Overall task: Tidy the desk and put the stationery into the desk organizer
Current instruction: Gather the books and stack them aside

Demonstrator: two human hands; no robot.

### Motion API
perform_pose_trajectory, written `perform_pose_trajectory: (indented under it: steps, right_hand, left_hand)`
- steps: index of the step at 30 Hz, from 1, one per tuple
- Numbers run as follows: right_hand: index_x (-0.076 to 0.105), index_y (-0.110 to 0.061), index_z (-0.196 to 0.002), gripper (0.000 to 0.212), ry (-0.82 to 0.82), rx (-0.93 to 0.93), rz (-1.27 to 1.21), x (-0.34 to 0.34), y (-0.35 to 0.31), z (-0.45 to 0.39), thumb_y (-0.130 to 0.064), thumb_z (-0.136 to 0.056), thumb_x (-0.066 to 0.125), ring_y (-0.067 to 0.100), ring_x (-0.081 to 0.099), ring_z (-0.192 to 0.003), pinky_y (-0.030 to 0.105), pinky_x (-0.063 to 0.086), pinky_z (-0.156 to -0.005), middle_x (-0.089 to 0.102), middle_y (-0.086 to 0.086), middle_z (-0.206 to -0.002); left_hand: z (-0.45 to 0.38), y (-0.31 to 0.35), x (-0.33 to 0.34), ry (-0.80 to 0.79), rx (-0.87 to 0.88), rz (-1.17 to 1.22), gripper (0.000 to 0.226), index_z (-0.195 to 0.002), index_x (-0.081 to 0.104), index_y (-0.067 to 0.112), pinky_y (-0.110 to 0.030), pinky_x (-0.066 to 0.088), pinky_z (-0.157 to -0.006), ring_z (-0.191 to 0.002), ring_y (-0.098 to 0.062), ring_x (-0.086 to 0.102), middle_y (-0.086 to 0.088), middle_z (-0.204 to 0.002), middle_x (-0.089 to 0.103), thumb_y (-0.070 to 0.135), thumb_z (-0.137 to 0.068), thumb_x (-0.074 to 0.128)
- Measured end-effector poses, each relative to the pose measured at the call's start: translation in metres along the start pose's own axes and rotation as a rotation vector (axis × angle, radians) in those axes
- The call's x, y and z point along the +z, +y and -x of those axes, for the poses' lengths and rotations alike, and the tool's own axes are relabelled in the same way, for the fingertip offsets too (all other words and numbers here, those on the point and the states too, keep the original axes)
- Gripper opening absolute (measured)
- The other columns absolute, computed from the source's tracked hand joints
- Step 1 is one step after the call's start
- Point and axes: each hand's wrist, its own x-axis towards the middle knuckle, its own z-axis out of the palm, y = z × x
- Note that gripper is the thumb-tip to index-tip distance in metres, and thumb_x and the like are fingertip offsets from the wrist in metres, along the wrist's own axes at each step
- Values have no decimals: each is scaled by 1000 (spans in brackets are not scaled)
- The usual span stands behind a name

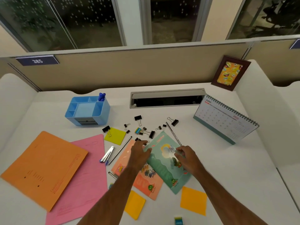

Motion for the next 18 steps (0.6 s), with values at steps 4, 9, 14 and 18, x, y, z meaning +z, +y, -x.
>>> perform_pose_trajectory:
  steps: [4, 9, 14, 18]
  right_hand:
    - [63, -16, -125, 33, -27, 27, 11, -1, 4, 4, -27, -95, 72, 18, 61, -111, 40, 57, -93, 59, 2, -121]
    - [61, -15, -136, 48, -56, 1, 130, 0, 7, 7, -27, -92, 75, 22, 55, -121, 41, 49, -104, 55, 5, -131]
    - [54, -20, -145, 60, -94, -31, 333, 2, 3, 8, -42, -92, 72, 22, 47, -125, 40, 47, -105, 47, 4, -138]
    - [45, -22, -150, 64, -122, -102, 574, 4, 1, 12, -47, -94, 65, 23, 45, -126, 37, 50, -103, 44, 6, -140]
  left_hand:
    - [15, -6, 5, 83, -46, -35, 53, -144, 55, 13, -29, 36, -104, -133, -25, 44, -7, -143, 49, 21, -94, 74]
    - [36, -7, 17, 143, -248, 194, 69, -153, 38, 11, -10, 47, -73, -119, -18, 49, -7, -148, 37, 26, -96, 74]
    - [47, 1, 33, 199, -426, 470, 55, -136, 44, 18, -23, 47, -62, -96, -11, 57, -3, -132, 43, 28, -93, 76]
    - [55, 3, 39, 266, -531, 804, 59, -143, 40, 14, -40, 59, -85, -113, -25, 64, -7, -133, 53, 22, -95, 74]
